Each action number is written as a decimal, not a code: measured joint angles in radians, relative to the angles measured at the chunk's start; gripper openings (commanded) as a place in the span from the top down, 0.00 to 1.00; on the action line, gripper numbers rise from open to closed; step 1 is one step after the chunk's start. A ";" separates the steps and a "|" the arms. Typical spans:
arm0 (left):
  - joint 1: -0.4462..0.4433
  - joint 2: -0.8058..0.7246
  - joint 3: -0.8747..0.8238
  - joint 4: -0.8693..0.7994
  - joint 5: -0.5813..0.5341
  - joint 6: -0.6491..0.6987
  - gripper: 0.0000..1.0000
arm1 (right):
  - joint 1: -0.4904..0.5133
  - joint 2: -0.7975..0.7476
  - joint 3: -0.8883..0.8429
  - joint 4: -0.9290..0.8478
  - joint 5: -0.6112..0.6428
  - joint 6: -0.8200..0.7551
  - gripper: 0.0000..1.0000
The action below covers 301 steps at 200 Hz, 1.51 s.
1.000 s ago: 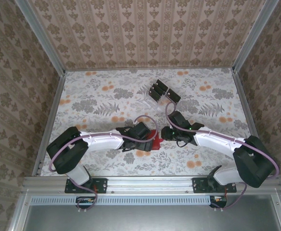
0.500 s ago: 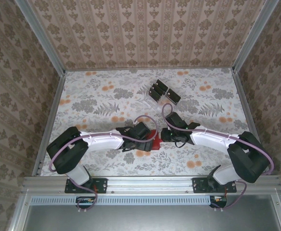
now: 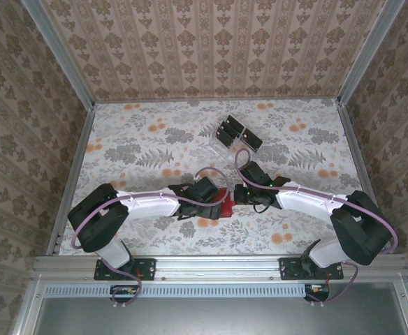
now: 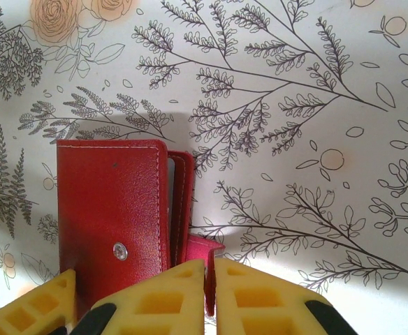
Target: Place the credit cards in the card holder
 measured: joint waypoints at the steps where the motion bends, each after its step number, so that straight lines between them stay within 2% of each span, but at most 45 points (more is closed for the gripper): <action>1: 0.000 0.000 0.000 0.000 0.000 0.000 0.00 | 0.000 0.000 0.000 0.000 0.000 0.000 0.89; 31: 0.000 0.000 0.000 0.000 0.000 0.000 0.00 | 0.000 0.000 0.000 0.000 0.000 -0.001 0.85; 158: 0.000 0.001 0.000 0.001 0.000 0.000 0.00 | 0.000 -0.008 0.000 0.000 0.000 0.000 0.85; 206: 0.000 0.001 0.000 0.001 0.000 0.002 0.00 | 0.000 -0.009 0.000 0.000 0.000 0.000 0.89; 239: 0.000 0.001 0.000 0.001 0.000 0.003 0.00 | 0.000 -0.009 0.000 0.000 0.000 -0.002 1.00; 301: 0.000 0.001 0.000 0.002 -0.001 0.003 0.00 | 0.000 -0.010 0.000 0.003 -0.019 0.004 1.00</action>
